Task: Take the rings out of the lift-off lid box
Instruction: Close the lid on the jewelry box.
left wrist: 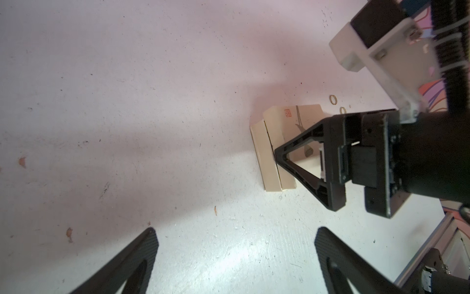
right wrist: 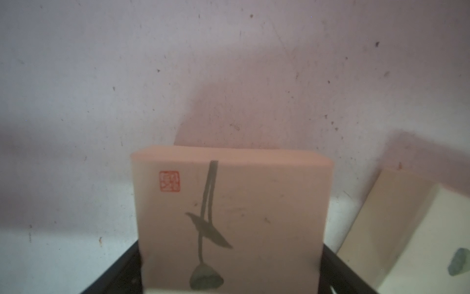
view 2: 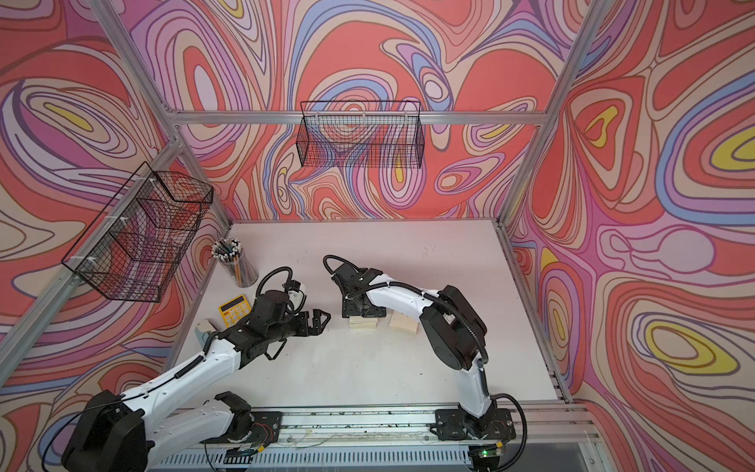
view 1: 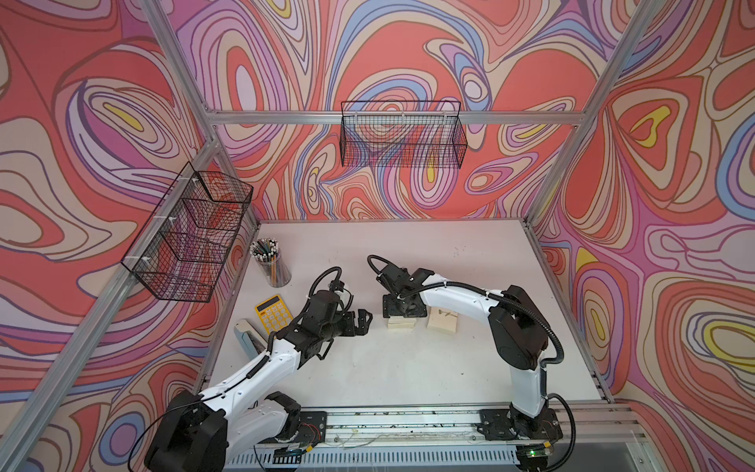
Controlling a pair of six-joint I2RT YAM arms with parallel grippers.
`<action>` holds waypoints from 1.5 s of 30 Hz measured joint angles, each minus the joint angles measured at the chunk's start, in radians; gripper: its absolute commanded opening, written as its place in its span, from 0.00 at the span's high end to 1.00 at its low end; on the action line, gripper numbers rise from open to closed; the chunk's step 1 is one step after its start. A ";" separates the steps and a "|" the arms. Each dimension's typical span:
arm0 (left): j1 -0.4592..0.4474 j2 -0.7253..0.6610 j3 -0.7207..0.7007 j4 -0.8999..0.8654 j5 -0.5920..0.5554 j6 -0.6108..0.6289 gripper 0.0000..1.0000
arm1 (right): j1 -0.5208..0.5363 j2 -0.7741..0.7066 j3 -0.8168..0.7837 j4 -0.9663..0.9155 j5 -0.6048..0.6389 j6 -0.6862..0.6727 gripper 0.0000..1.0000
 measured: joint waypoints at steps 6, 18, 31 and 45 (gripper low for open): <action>0.000 0.000 0.000 0.000 0.006 -0.006 0.00 | 0.001 0.000 0.002 0.001 0.000 0.000 0.26; 0.000 0.003 0.000 0.013 0.012 -0.008 0.00 | 0.017 0.001 0.002 0.006 0.005 -0.002 0.24; 0.000 0.015 0.000 0.021 0.017 -0.008 0.00 | 0.021 0.002 0.002 0.007 0.013 -0.005 0.16; 0.000 0.019 0.000 0.022 0.019 -0.008 0.00 | 0.035 0.002 0.001 0.012 0.027 -0.005 0.04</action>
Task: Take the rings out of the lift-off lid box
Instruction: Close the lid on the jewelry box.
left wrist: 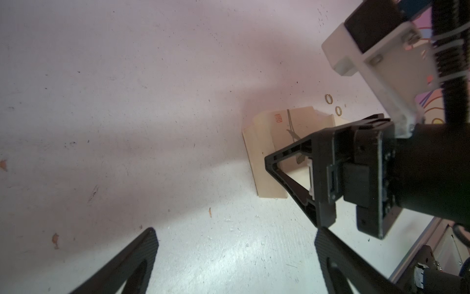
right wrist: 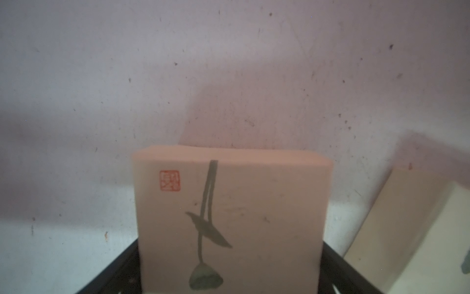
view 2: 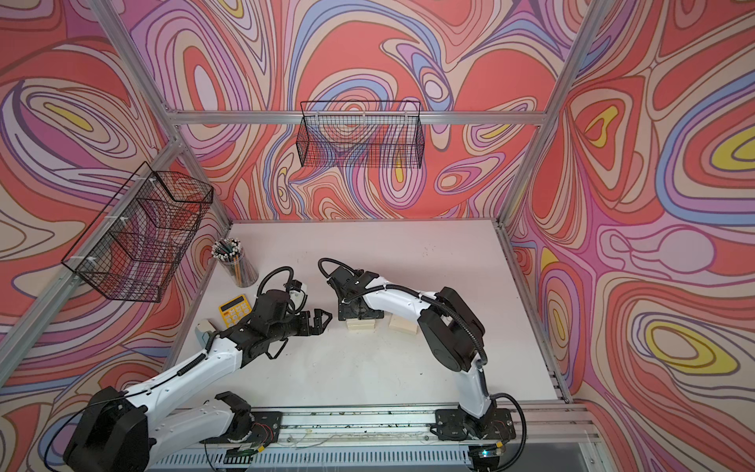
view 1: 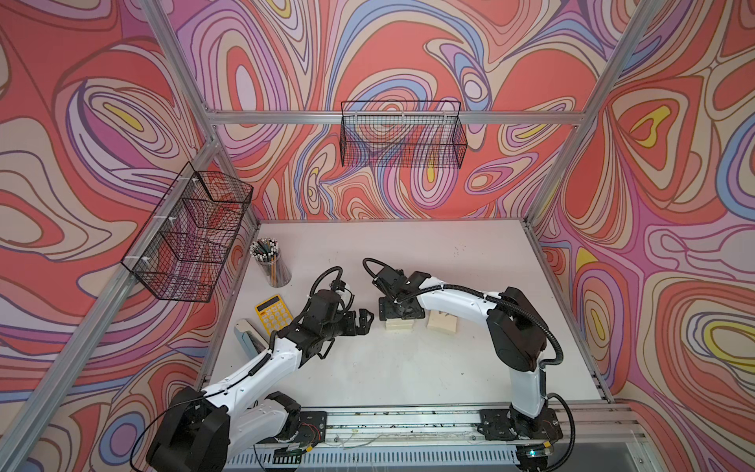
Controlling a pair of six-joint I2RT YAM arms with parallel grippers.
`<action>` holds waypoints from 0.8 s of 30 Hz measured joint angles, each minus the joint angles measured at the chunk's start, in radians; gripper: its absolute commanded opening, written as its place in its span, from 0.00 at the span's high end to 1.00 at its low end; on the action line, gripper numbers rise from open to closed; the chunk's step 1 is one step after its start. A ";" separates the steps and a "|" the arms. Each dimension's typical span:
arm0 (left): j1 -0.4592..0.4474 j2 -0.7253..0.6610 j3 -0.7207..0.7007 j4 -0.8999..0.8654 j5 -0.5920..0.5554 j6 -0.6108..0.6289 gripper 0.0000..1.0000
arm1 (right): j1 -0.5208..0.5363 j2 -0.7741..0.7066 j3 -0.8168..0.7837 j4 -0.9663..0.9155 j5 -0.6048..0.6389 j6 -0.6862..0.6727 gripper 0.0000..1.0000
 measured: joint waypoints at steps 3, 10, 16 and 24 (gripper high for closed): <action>0.000 0.000 -0.001 0.000 0.000 0.000 0.00 | 0.002 0.000 -0.002 0.004 0.000 -0.002 0.04; 0.000 0.000 -0.047 0.006 0.000 0.000 0.00 | 0.005 0.000 -0.013 0.008 0.010 0.003 0.04; 0.000 -0.001 -0.048 0.006 0.000 -0.004 0.00 | 0.005 -0.003 -0.030 0.011 0.027 0.013 0.03; 0.000 -0.018 -0.048 0.006 -0.003 -0.007 0.00 | 0.008 -0.077 -0.085 0.036 0.041 0.021 0.02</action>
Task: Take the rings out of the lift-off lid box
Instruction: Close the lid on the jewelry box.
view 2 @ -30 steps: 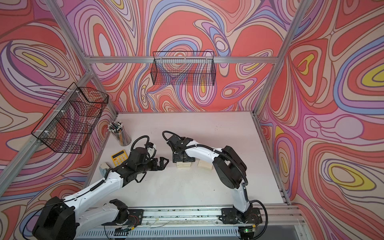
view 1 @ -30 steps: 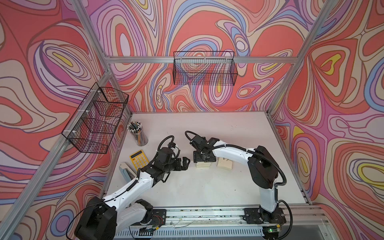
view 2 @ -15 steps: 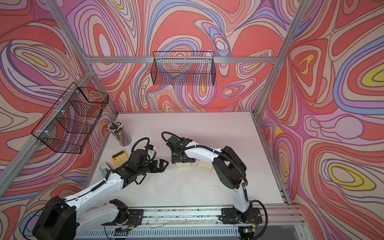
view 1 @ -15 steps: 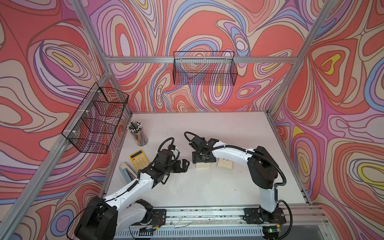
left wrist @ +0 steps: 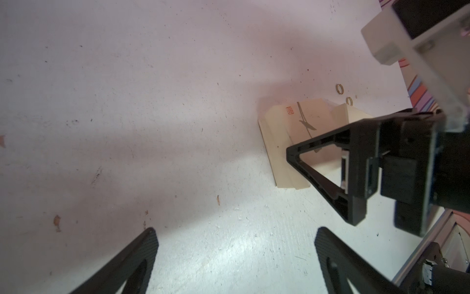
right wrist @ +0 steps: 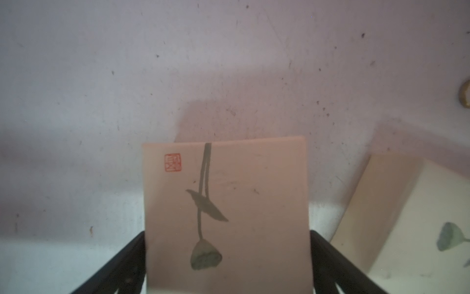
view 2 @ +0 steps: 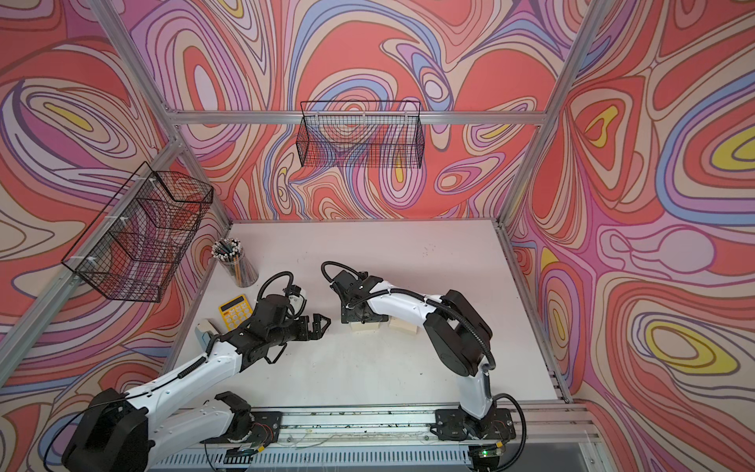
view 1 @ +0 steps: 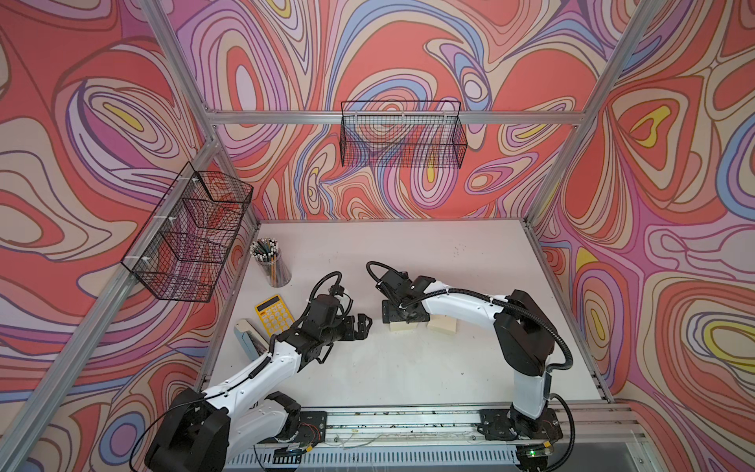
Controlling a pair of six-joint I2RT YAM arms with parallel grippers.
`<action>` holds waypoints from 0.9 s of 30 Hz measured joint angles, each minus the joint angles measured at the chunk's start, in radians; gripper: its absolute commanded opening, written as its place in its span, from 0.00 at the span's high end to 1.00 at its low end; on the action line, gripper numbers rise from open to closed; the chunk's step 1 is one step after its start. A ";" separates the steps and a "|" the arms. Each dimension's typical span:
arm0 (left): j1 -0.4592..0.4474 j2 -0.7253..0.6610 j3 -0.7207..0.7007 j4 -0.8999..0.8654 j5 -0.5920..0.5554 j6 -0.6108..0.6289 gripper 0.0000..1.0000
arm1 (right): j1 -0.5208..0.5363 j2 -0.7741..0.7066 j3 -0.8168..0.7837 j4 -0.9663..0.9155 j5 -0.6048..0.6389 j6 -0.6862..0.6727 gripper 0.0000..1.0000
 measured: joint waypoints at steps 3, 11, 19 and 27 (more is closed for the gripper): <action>0.000 -0.002 0.000 0.000 0.000 0.000 0.00 | 0.001 -0.040 0.000 0.004 0.014 0.005 0.02; 0.000 -0.002 0.000 0.000 0.000 0.000 0.00 | 0.001 -0.069 -0.016 0.004 0.057 0.030 0.33; 0.000 -0.002 0.000 0.000 0.000 0.000 0.00 | 0.004 -0.103 -0.063 0.028 0.071 0.052 0.71; 0.000 -0.002 0.000 0.000 0.000 0.000 0.00 | 0.014 -0.148 -0.154 0.051 0.057 0.082 0.79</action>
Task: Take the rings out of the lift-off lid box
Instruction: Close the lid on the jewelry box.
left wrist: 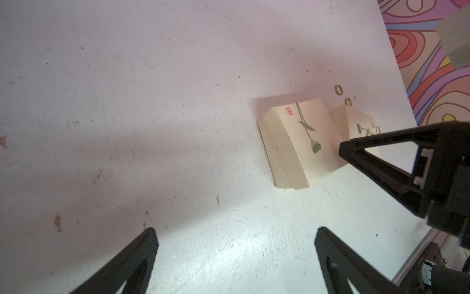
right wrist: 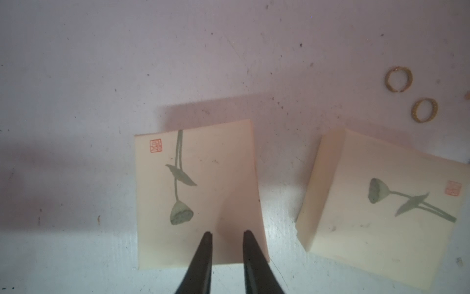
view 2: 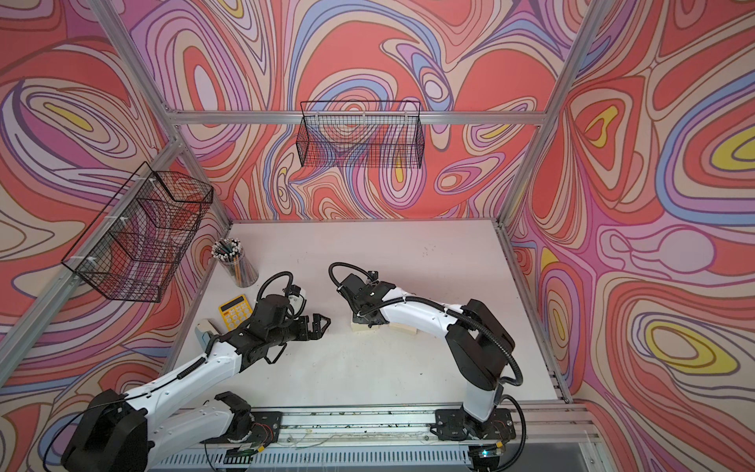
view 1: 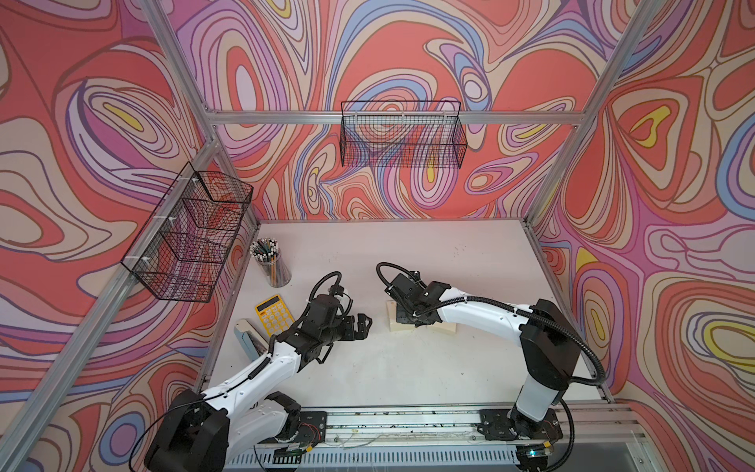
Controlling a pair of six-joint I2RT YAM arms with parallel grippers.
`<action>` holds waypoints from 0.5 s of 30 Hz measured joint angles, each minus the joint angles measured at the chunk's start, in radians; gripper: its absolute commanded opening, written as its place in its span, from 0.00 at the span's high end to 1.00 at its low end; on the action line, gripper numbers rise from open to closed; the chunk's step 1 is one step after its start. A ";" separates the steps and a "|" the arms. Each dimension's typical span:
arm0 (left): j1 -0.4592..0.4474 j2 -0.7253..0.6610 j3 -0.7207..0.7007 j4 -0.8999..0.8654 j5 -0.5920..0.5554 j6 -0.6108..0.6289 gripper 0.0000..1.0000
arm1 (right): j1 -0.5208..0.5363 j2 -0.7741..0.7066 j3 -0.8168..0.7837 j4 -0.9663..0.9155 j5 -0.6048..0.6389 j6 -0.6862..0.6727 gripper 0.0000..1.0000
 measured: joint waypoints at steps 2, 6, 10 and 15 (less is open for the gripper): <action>0.000 0.000 0.000 0.000 0.000 0.000 0.00 | 0.000 -0.005 -0.014 0.010 -0.013 0.008 0.80; 0.000 0.000 0.000 0.000 0.000 0.000 0.00 | 0.000 -0.005 -0.024 0.028 -0.018 0.018 0.80; 0.000 0.000 0.000 0.000 0.000 0.000 0.00 | 0.000 -0.005 -0.029 0.044 -0.020 0.024 0.81; 0.000 0.000 0.000 0.000 0.000 -0.003 0.00 | 0.007 -0.005 -0.029 0.051 -0.019 0.029 0.82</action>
